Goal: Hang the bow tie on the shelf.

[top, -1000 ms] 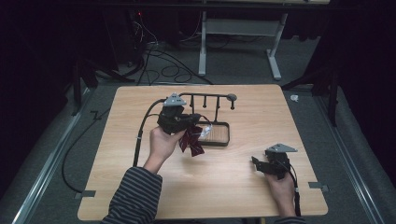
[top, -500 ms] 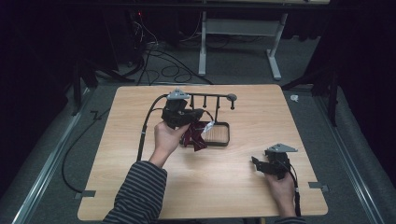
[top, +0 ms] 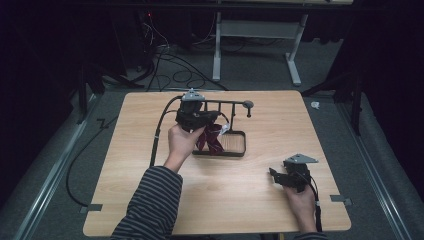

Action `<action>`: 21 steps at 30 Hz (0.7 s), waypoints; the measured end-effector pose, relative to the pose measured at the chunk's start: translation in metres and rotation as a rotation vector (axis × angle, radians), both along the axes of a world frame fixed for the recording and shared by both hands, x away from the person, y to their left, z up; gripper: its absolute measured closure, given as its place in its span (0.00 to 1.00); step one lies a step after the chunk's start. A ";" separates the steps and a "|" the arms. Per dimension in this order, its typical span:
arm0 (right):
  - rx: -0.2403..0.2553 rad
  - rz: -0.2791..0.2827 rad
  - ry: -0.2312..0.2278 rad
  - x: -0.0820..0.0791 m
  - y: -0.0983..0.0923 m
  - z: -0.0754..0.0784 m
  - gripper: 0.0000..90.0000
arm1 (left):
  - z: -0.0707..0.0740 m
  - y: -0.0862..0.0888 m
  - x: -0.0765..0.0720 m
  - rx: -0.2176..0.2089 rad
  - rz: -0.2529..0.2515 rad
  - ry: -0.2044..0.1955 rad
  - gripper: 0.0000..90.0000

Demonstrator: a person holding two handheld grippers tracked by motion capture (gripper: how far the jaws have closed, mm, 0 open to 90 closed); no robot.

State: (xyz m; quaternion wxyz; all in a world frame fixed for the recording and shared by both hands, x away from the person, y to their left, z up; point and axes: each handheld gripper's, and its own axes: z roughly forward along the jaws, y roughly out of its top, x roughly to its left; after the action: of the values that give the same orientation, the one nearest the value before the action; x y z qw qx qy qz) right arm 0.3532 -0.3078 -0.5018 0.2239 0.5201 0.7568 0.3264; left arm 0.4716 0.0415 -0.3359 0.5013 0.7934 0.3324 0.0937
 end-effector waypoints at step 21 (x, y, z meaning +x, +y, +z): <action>-0.014 0.001 -0.001 0.000 0.001 0.000 0.38 | -0.004 -0.003 0.017 0.013 0.067 -0.020 0.99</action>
State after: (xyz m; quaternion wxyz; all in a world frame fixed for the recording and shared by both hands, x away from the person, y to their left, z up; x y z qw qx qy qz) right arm 0.3530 -0.3067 -0.5018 0.2279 0.5178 0.7593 0.3215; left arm 0.4891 0.0387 -0.3400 0.4960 0.7842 0.3528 0.1206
